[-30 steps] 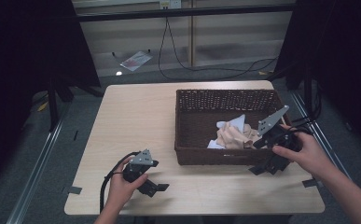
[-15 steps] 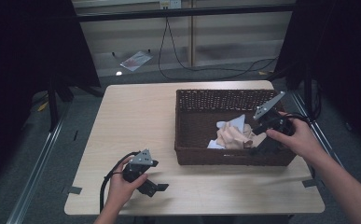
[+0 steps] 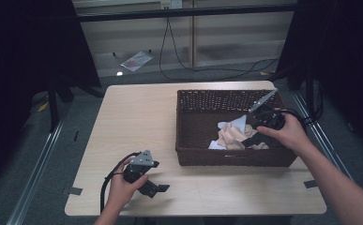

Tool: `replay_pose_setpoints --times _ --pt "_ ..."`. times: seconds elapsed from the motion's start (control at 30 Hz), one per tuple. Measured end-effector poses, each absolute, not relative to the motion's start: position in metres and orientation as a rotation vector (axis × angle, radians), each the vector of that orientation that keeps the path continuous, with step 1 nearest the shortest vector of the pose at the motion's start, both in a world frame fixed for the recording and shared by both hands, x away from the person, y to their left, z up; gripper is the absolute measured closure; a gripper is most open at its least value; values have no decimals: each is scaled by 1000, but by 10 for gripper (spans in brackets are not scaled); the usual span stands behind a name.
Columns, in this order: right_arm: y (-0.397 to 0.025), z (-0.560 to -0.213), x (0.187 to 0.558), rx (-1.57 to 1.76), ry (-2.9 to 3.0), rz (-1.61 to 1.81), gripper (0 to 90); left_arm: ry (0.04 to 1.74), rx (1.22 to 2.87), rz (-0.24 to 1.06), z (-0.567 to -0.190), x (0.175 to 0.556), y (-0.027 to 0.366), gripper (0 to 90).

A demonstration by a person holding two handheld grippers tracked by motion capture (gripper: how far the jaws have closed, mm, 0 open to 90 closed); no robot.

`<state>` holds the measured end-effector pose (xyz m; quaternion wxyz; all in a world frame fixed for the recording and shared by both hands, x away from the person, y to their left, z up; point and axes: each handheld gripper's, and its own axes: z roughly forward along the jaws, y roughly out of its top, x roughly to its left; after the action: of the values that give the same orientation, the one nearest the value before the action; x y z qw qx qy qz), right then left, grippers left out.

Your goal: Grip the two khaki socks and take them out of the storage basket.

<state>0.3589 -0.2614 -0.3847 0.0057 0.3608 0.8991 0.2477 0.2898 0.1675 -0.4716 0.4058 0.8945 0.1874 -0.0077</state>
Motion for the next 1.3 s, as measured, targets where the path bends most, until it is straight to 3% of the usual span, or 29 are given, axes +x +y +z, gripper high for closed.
replay_pose_setpoints --times 0.07,0.33,0.5,0.53,0.7,0.8,0.83,0.87,1.3 --pt "-261 -387 360 1132 2812 773 82 468 2262 -17 -471 290 168 33" --pt "-255 -404 370 1153 2797 701 332 472 2254 -16 -472 290 168 33" --pt "-255 -411 372 1148 2793 648 414 472 2255 -18 -472 290 168 33" --pt "-255 -413 373 1146 2797 639 476 471 2258 -18 -472 290 168 33" --pt "-253 -416 373 1142 2814 602 587 467 2264 -14 -471 291 168 33" --pt "-252 -417 374 1138 2826 588 734 472 2258 -16 -472 290 168 33" --pt "-252 -417 374 1138 2826 588 734 472 2258 -16 -472 290 168 33" --pt "-252 -417 374 1135 2831 576 825 467 2265 -13 -471 291 168 33" --pt "-262 -395 374 1183 2852 651 853 473 2252 -17 -472 291 168 33"
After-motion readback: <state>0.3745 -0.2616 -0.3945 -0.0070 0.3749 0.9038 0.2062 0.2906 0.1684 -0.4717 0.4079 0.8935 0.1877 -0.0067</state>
